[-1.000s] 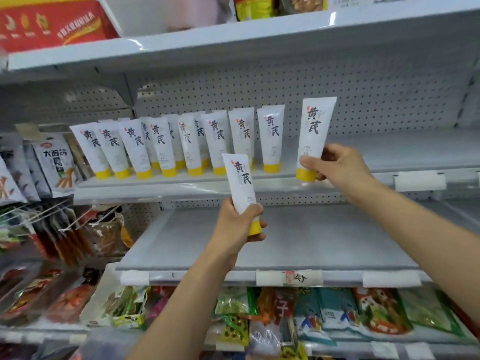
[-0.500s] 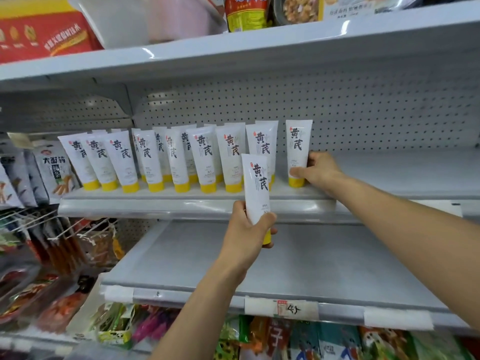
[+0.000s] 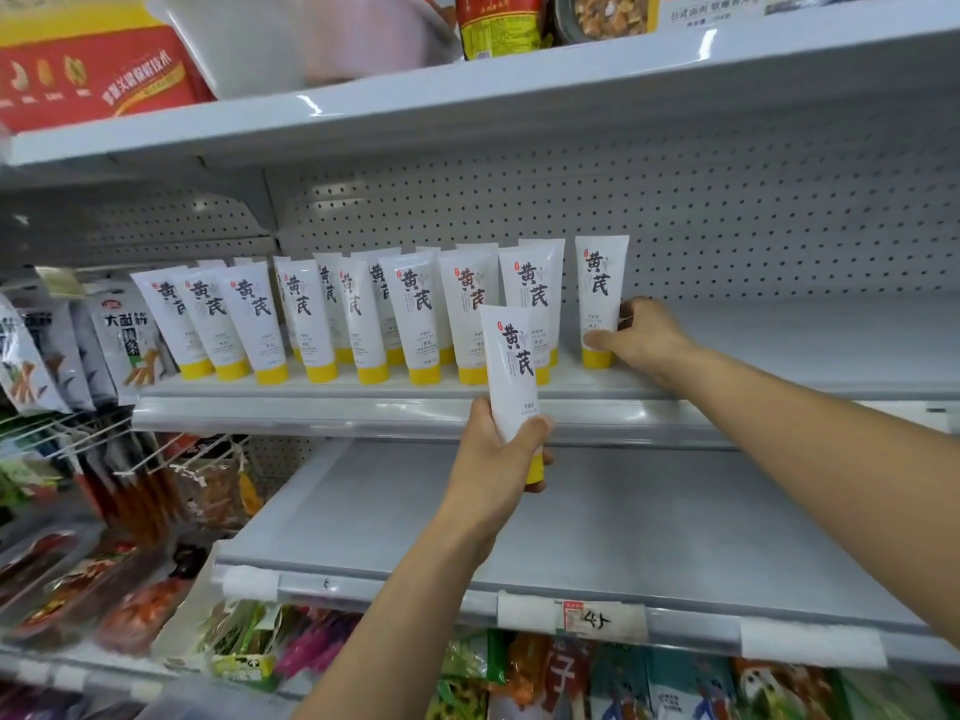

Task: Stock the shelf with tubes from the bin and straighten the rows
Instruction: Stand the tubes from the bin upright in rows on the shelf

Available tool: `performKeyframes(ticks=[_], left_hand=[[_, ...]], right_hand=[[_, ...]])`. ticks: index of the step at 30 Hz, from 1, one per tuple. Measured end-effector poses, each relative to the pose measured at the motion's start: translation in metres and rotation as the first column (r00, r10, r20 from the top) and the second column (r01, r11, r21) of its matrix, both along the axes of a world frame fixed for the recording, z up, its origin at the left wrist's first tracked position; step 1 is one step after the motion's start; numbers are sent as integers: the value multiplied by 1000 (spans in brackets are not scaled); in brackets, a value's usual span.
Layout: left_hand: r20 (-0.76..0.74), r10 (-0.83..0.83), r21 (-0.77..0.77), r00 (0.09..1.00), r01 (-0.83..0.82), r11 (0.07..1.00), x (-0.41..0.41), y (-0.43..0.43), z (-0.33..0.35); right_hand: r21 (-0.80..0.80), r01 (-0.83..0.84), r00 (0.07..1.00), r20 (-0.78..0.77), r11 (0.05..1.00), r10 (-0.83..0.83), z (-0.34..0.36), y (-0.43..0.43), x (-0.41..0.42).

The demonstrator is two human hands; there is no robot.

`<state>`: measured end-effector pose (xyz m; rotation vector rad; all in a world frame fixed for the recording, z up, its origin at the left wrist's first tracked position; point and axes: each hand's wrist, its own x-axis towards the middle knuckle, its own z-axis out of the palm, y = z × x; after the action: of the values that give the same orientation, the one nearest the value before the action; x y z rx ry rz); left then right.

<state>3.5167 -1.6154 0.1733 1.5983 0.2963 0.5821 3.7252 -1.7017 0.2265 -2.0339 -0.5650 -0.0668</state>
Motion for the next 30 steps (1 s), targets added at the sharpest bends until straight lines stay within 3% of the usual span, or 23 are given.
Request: performKeyframes(ticks=[2, 4, 6, 9, 11, 17, 21, 25, 30], left_hand=[[14, -13, -42, 1000, 14, 999, -2, -1, 3], [24, -7, -96, 1000, 9, 995, -3, 0, 6], [37, 9, -101, 999, -5, 995, -3, 0, 8], [102, 13, -100, 995, -2, 995, -3, 0, 12], [124, 4, -84, 992, 7, 996, -3, -3, 15], [107, -88, -62, 990, 95, 994, -7, -11, 24], [-9, -129, 87, 992, 129, 988, -16, 0, 25], [-59, 11, 374, 998, 12, 927, -18, 13, 14], [-91, 208, 780, 974, -60, 623, -18, 19, 10]], right_hand=[[20, 96, 989, 108, 995, -97, 1, -5, -10], [129, 73, 968, 229, 989, -101, 2, -10, -32], [194, -135, 967, 240, 972, 87, 2, -16, -59], [-8, -472, 875, 117, 881, 470, 0, -23, -97], [-121, -559, 824, 29, 820, 566, -5, -21, -113], [-57, -490, 862, 118, 870, 493, -17, -12, -123], [-21, -413, 905, 104, 910, 413, -7, -20, -116], [55, -295, 952, 106, 954, 288, 8, -26, -102], [101, -135, 985, 125, 986, 122, 20, -26, -82]])
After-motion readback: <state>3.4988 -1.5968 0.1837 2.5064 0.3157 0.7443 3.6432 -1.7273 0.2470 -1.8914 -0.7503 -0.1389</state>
